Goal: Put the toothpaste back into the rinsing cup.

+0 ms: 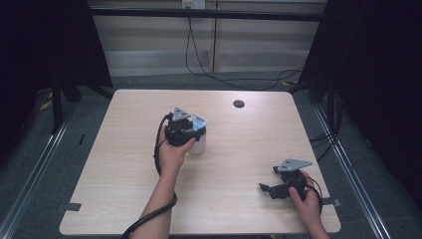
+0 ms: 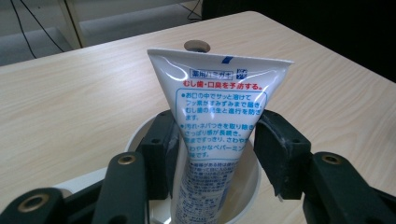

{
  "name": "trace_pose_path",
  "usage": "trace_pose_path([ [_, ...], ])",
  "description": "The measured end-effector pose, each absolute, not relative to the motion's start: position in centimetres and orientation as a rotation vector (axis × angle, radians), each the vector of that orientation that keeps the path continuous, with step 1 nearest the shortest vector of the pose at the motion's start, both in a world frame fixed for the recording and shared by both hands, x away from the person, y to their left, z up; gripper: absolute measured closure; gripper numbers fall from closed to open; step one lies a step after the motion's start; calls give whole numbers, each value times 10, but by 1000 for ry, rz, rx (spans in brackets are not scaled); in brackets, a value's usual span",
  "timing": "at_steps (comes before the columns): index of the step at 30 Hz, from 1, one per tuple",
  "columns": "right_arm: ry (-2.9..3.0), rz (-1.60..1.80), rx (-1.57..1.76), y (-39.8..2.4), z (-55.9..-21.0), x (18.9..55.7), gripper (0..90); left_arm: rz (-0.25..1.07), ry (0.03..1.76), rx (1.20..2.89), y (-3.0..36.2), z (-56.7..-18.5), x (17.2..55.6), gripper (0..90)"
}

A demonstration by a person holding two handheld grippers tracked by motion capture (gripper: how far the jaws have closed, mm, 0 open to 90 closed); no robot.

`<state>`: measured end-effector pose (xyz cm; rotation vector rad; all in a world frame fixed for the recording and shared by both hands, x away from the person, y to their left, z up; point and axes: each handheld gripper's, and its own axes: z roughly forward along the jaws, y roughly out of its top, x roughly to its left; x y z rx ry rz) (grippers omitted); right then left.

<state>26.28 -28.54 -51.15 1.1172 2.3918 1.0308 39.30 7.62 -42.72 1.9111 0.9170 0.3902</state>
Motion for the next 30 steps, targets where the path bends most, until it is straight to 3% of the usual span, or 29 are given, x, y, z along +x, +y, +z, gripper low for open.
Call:
trace_pose_path([
  [16,2391,1031,1118,-285,-511,263,121,412,919,1888,84,-422,393,335],
  [22,2392,1031,1117,-285,-512,263,121,403,930,1887,85,-421,391,239],
  [30,2391,1031,1117,-285,-512,263,121,354,921,1910,91,-420,388,179],
])
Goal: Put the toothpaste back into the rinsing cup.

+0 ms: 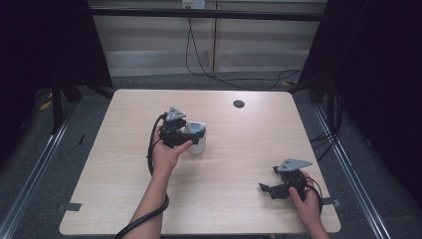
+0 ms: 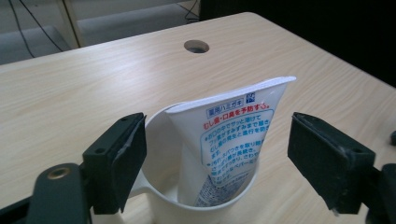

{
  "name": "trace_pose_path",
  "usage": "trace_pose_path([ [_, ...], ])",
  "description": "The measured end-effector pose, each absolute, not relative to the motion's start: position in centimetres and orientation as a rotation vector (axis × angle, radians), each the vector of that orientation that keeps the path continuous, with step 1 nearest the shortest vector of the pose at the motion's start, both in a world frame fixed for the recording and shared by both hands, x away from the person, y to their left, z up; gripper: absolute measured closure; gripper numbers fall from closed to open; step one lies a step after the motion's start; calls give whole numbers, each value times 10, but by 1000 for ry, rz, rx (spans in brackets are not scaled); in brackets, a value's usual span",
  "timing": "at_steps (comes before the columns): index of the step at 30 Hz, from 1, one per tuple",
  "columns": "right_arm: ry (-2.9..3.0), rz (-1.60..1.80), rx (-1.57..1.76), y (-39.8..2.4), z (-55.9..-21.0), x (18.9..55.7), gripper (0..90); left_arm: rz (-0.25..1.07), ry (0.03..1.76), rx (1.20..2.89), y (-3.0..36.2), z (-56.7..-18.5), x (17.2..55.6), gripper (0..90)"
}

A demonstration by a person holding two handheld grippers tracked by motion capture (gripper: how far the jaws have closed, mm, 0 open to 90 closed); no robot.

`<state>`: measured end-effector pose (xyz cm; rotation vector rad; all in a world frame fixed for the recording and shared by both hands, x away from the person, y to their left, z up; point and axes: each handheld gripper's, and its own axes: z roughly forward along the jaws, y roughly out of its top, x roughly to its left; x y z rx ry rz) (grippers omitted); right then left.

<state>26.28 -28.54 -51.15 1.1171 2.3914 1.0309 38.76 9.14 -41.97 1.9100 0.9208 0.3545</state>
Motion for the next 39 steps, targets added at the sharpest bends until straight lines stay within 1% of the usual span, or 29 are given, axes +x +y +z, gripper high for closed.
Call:
trace_pose_path([
  [7,2392,1031,1117,-285,-512,263,121,367,916,1907,98,-419,383,171],
  [15,2391,1030,1119,-285,-511,263,121,337,936,1909,106,-423,379,155],
  [30,2392,1031,1117,-285,-512,263,120,287,960,1889,128,-430,372,151],
  [39,2392,1031,1116,-285,-512,263,121,325,954,1906,140,-430,365,151],
])
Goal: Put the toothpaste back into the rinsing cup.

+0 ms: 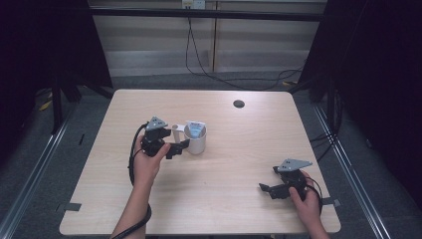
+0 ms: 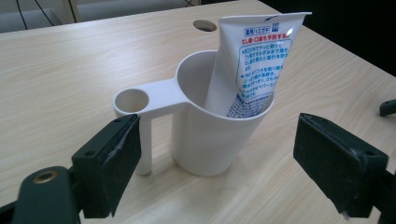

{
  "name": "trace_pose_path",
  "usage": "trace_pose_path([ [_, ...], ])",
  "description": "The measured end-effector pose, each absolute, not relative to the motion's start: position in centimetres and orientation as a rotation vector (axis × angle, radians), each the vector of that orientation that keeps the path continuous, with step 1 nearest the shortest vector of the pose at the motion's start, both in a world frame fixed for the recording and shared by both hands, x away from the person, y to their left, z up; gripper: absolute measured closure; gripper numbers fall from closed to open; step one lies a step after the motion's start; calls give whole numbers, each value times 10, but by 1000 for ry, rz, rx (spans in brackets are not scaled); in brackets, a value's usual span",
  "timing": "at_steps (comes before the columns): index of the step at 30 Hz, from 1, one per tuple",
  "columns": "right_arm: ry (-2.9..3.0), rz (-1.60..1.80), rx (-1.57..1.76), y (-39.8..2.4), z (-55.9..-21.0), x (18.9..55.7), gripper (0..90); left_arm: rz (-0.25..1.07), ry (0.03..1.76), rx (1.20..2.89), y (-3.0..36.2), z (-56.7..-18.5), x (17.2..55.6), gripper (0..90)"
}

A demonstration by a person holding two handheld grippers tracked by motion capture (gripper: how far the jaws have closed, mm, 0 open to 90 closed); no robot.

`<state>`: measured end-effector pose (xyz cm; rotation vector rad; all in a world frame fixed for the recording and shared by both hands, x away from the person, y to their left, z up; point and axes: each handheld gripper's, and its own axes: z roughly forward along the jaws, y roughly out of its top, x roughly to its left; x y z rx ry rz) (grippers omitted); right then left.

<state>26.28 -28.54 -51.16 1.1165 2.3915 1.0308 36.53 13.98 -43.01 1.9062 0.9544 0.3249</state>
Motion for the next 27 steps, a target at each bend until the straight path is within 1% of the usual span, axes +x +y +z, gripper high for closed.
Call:
trace_pose_path([
  [7,2391,1031,1117,-285,-512,263,121,319,933,1906,146,-430,360,151],
  [27,2391,1030,1118,-285,-512,263,121,301,943,1921,166,-441,350,154],
])
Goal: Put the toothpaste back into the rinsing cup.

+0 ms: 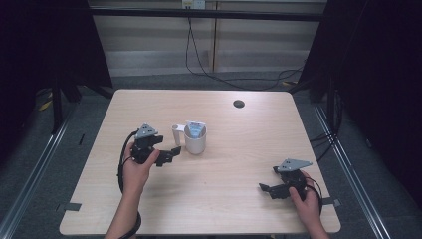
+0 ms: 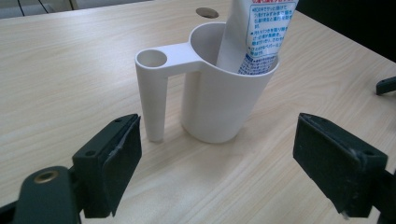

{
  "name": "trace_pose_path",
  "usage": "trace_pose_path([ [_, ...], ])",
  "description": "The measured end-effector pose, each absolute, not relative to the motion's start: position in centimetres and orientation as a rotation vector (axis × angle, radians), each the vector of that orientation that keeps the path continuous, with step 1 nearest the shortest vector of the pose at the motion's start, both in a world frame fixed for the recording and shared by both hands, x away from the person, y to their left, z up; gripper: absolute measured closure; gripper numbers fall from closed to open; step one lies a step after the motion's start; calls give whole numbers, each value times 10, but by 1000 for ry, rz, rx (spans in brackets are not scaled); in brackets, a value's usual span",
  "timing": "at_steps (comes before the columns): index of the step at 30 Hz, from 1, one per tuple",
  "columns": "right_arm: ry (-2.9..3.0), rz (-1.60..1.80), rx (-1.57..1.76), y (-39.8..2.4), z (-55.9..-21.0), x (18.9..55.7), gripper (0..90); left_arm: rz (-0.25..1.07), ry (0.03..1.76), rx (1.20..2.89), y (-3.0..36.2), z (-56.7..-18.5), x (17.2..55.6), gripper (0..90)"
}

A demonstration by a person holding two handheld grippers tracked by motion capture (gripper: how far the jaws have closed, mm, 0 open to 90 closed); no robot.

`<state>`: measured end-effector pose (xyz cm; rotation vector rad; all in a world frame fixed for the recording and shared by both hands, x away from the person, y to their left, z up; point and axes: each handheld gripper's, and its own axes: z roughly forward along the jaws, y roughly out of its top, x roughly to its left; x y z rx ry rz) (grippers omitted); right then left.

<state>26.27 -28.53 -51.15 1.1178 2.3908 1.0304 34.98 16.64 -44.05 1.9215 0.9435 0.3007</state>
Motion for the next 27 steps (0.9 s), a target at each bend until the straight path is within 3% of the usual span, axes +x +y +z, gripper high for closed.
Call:
trace_pose_path([
  [27,2391,1030,1118,-285,-512,263,121,285,1001,1932,191,-480,334,156],
])
